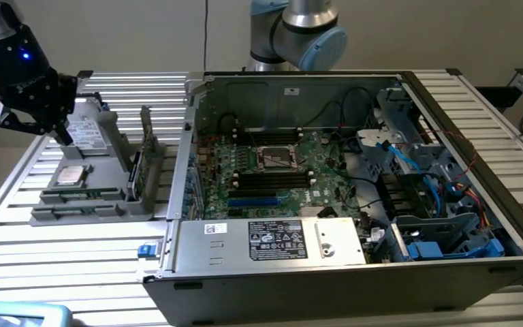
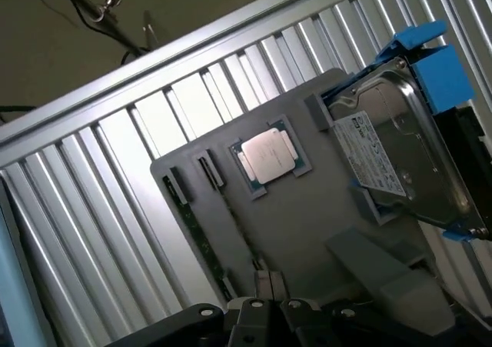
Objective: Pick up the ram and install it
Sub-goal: 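Pick up the ram and move it above insertion slot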
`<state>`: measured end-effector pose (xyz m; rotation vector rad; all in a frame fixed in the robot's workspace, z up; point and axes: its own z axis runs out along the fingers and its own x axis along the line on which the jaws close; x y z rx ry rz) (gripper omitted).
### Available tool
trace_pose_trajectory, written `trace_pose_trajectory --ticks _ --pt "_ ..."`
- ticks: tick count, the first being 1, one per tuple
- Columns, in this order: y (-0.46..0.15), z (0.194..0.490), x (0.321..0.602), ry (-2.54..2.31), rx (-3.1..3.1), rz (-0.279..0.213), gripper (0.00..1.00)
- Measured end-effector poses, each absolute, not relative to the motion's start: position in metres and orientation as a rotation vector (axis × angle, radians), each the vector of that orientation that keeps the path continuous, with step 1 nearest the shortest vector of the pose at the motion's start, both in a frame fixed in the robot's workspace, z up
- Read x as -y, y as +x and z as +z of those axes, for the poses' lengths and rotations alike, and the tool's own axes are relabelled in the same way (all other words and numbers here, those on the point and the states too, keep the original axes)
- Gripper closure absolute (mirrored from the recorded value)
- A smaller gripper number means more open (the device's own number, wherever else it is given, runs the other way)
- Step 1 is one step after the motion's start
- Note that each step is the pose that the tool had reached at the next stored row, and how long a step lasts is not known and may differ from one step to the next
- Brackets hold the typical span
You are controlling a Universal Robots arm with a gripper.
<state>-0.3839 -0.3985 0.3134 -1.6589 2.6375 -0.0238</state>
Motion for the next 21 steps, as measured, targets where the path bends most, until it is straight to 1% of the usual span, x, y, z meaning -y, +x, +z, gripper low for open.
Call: trace_pose_trajectory --ticks 8,15,21 --pt "-0.384 0.315 0.399 -1.847 -2.509 -0.023 0.89" --pt "-0.389 0.318 0.399 -1.965 -2.438 -0.064 0.89" --pt "-0.395 0.318 0.399 -2.038 -2.388 -0.082 0.89"
